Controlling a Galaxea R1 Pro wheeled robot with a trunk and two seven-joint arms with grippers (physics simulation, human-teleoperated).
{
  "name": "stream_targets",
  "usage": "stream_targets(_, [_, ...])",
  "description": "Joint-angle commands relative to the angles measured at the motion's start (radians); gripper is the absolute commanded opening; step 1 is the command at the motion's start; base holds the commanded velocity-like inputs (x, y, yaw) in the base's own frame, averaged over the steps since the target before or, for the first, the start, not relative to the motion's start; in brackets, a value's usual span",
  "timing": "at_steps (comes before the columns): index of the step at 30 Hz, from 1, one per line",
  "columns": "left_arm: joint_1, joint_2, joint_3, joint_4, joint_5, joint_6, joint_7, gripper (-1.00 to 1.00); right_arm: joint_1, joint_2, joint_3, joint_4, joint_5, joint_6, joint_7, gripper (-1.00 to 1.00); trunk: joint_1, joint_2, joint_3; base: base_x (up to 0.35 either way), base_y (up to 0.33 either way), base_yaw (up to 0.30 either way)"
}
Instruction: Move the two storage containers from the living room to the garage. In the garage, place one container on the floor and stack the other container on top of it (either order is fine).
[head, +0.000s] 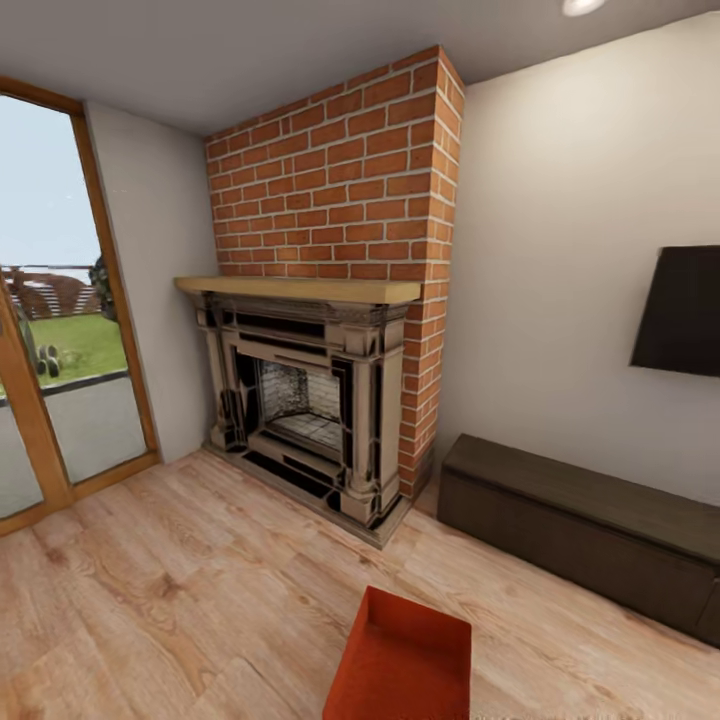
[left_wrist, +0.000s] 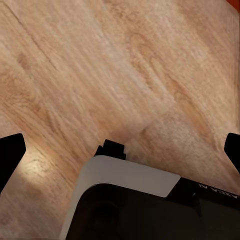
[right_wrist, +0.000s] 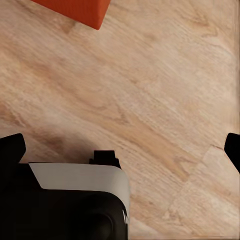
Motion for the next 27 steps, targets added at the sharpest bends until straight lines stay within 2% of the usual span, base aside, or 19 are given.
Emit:
stream_targets(1, [0.000, 0.000, 0.005, 0.000, 0.001, -0.003, 0.001, 1.00, -0.002, 0.000, 0.008, 0.003, -0.004, -0.005, -0.003, 1.00, 0.000, -0.001, -0.001, 0.017, 0.000, -0.286])
stream_targets(14, [0.000, 0.000, 0.004, 0.000, 0.001, -0.003, 0.000, 1.00, -0.002, 0.000, 0.008, 0.003, -0.004, -0.005, -0.003, 1.00, 0.000, -0.001, -0.001, 0.093, 0.000, -0.286])
stream_targets(27, [0.000, 0.001, 0.006, 0.000, 0.001, -0.003, 0.002, 1.00, -0.002, 0.000, 0.008, 0.003, -0.003, -0.005, -0.003, 1.00, 0.000, -0.001, -0.001, 0.011, 0.000, -0.276])
